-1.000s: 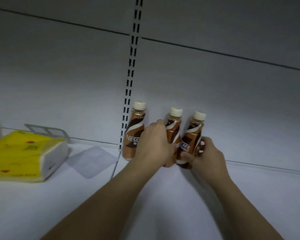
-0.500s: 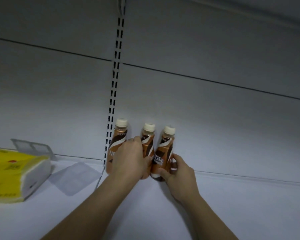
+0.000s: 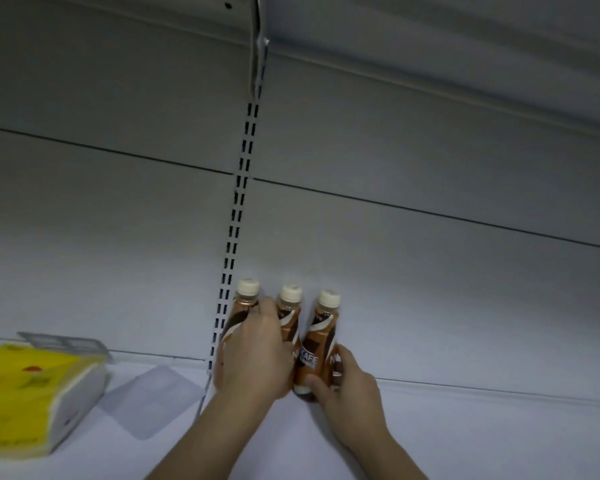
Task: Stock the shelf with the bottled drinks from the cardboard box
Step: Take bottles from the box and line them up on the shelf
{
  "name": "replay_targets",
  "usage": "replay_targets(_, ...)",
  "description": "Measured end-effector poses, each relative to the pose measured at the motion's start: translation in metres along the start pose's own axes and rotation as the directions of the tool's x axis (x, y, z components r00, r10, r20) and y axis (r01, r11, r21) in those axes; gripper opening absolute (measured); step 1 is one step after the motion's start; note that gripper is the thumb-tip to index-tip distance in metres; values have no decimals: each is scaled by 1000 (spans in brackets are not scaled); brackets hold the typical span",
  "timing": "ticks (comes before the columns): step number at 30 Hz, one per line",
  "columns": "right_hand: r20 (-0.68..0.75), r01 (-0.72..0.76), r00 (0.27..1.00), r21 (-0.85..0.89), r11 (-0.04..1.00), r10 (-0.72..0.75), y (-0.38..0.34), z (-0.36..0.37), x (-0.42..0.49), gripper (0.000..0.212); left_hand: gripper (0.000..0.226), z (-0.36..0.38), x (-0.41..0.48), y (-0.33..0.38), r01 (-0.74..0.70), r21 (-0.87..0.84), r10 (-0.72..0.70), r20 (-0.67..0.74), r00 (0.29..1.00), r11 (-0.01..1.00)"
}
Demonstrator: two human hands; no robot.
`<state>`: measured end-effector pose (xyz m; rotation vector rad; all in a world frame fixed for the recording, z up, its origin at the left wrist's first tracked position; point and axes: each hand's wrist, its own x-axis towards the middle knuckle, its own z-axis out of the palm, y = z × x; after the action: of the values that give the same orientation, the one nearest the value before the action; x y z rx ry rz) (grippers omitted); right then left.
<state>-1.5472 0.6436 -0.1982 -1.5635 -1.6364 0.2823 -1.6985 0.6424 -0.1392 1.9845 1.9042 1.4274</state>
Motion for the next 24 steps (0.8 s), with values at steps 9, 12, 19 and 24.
replay_targets(9,-2,53,999,-119,992,-53,-8,-2,-4,37,30,2,3,-9,-67,-31,66,-23,998,997)
replay_targets(12,21,29,999,-137,990,-26,-10,-3,-3,37,22,4,2,-7,-99,-44,98,-13,995,994)
replay_targets(19,105,-63,990,-267,962,94,-13,-32,-4,109,23,13,-13,9,-267,-118,280,109,954,956)
replay_targets(24,29,-50,996,-579,813,82,14,-91,-30,102,47,34,-43,33,-447,-173,479,292,828,878)
